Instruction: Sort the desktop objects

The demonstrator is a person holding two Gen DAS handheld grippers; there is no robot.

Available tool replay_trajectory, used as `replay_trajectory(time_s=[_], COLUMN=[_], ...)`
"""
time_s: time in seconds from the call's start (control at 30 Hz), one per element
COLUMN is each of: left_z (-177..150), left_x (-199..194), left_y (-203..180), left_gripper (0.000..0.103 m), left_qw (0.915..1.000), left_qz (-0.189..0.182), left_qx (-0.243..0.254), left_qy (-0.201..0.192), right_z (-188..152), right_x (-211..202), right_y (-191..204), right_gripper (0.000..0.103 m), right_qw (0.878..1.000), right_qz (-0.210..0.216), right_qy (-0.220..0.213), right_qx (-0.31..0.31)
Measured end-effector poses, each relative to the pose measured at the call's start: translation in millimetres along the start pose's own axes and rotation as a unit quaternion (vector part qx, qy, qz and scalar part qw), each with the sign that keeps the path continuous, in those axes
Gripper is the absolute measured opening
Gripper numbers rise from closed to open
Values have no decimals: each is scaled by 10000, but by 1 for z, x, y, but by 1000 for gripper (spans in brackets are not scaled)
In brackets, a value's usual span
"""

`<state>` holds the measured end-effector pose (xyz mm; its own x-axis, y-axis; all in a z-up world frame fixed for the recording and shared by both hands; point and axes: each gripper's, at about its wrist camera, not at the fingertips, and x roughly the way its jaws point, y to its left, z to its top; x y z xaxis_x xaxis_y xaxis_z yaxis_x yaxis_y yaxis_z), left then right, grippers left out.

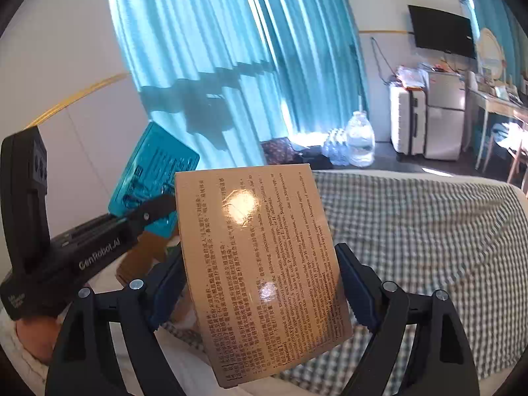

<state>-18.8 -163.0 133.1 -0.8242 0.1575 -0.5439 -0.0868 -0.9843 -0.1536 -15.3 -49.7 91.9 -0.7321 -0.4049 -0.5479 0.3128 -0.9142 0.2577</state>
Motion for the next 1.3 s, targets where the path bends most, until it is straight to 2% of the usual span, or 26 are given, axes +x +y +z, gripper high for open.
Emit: replay_trajectory(time_s=[0.17,0.37,0.6,0.67,0.7,0.77,0.8,0.83,0.93,1.0,1.13,1.23,1.3], left_z=[-3,-33,-67,-71,-72,-73,-73,-73,-70,-69,-66,-58,-49], left_x=[-4,23,53,56,58,62,63,62,54,51,39,27,17], left_y=[65,133,175,181,182,185,186,188,191,190,174,152,134], left_gripper=[8,8,8,10,15,43,73,88,89,92,96,99,102], left_qw=[9987,9933,9863,9857,9852,9829,9809,9781,9788,9769,9793,9828,9852], left_qz=[484,868,1008,1015,1018,1100,1207,1380,1361,1480,1512,1443,1420], left_qx=[-114,-528,-770,-810,-826,-834,-839,-864,-979,-976,-790,-696,-577], left_qy=[94,550,1055,1079,1107,1218,1277,1299,1179,1197,1085,916,760], right_z=[15,2,-17,-18,-18,-13,-11,-9,-2,-1,-1,2,8], right_x=[44,123,186,199,204,208,206,204,192,181,146,114,90], right_y=[50,89,103,102,102,101,99,97,89,82,65,47,36], right_gripper=[85,85,87,95,96,97,97,97,97,97,97,97,102], right_qw=[9972,9879,9765,9707,9682,9683,9693,9704,9766,9812,9942,9965,9958], right_qz=[725,1287,1524,1597,1597,1555,1538,1525,1305,1139,402,-126,-383], right_qy=[149,812,1348,1514,1582,1519,1437,1371,1170,1021,612,430,279], right_qx=[60,282,707,966,1094,1230,1272,1274,1245,1178,791,712,784])
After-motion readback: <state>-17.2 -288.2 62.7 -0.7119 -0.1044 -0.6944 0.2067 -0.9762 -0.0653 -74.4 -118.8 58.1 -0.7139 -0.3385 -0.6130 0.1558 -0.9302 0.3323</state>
